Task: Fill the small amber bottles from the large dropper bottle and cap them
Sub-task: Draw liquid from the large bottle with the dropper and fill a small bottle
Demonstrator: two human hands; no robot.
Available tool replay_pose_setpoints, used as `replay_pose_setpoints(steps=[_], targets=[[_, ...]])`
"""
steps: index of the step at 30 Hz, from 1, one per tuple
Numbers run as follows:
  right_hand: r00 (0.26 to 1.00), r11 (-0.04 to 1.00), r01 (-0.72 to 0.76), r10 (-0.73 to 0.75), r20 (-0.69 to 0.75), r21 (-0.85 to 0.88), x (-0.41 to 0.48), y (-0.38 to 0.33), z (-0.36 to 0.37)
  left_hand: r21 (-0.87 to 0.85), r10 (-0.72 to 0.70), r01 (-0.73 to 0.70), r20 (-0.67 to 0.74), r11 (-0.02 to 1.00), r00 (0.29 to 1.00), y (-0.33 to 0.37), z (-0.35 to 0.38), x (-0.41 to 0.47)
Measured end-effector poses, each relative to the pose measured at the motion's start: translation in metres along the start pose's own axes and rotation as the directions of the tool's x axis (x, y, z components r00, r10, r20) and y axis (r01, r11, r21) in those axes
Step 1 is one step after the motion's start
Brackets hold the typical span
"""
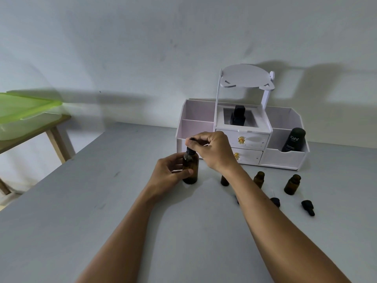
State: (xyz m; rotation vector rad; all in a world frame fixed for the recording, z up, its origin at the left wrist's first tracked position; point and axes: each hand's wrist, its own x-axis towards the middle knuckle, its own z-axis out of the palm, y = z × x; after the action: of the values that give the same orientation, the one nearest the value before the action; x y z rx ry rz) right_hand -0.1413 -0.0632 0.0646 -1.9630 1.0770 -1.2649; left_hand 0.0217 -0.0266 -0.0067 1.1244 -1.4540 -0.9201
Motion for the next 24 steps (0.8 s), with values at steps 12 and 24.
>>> replay_pose_setpoints(steps=[12, 24], targets=[[0.999, 1.000, 0.007, -0.008, -0.036, -0.030, 0.002, -0.002, 0.005, 0.024, 0.008, -0.008, -0.004, 1.000, 1.000, 0.003, 0.000, 0.000], [0.996, 0.998, 0.033, -0.028, -0.079, 0.054, 0.005, -0.014, -0.007, 0.008, 0.006, -0.005, -0.053, 1.000, 0.999, 0.006, 0.003, -0.005]])
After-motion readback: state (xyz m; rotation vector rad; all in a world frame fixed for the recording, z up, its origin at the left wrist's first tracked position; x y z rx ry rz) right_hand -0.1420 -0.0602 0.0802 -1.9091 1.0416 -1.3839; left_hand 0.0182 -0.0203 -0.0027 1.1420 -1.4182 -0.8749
